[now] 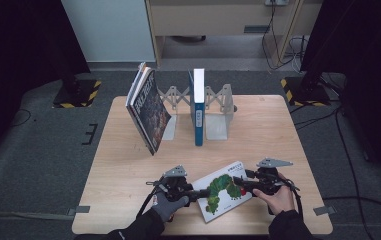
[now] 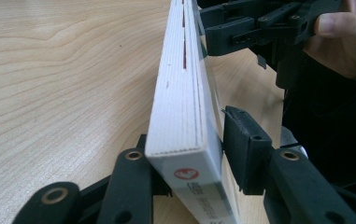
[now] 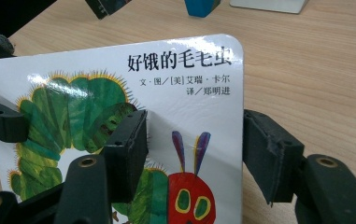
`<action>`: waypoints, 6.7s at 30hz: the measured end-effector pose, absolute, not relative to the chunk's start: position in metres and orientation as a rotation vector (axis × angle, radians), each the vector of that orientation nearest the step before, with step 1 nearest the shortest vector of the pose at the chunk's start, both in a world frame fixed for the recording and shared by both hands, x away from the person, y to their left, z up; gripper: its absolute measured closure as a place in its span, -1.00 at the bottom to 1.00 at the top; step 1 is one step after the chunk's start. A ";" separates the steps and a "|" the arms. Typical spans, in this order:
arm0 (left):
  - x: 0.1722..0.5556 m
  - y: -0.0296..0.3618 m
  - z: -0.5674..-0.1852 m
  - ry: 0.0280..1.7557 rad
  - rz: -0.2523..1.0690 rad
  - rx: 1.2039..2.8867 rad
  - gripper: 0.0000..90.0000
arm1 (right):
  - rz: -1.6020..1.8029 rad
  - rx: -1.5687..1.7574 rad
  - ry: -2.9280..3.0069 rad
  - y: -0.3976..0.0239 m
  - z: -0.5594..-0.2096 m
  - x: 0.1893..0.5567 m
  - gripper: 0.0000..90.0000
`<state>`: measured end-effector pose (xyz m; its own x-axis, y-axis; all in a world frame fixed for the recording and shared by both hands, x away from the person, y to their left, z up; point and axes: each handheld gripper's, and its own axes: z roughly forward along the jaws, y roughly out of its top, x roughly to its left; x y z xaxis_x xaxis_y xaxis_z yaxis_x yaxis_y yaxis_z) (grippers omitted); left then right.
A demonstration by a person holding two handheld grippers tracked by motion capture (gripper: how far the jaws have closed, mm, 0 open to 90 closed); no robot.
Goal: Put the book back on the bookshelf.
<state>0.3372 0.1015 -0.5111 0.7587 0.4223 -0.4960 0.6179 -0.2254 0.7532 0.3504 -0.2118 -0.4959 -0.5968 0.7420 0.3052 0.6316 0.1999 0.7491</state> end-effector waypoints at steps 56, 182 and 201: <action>0.365 0.136 -0.406 0.857 0.160 1.692 0.66 | 0.861 1.440 2.236 -0.251 -0.529 0.364 -0.72; 0.433 0.045 -0.484 1.078 0.509 1.683 0.63 | 0.904 1.383 2.172 -0.249 -0.539 0.362 -0.94; 0.437 0.045 -0.497 1.069 0.419 1.778 0.56 | 0.904 1.383 2.172 -0.249 -0.539 0.362 -0.94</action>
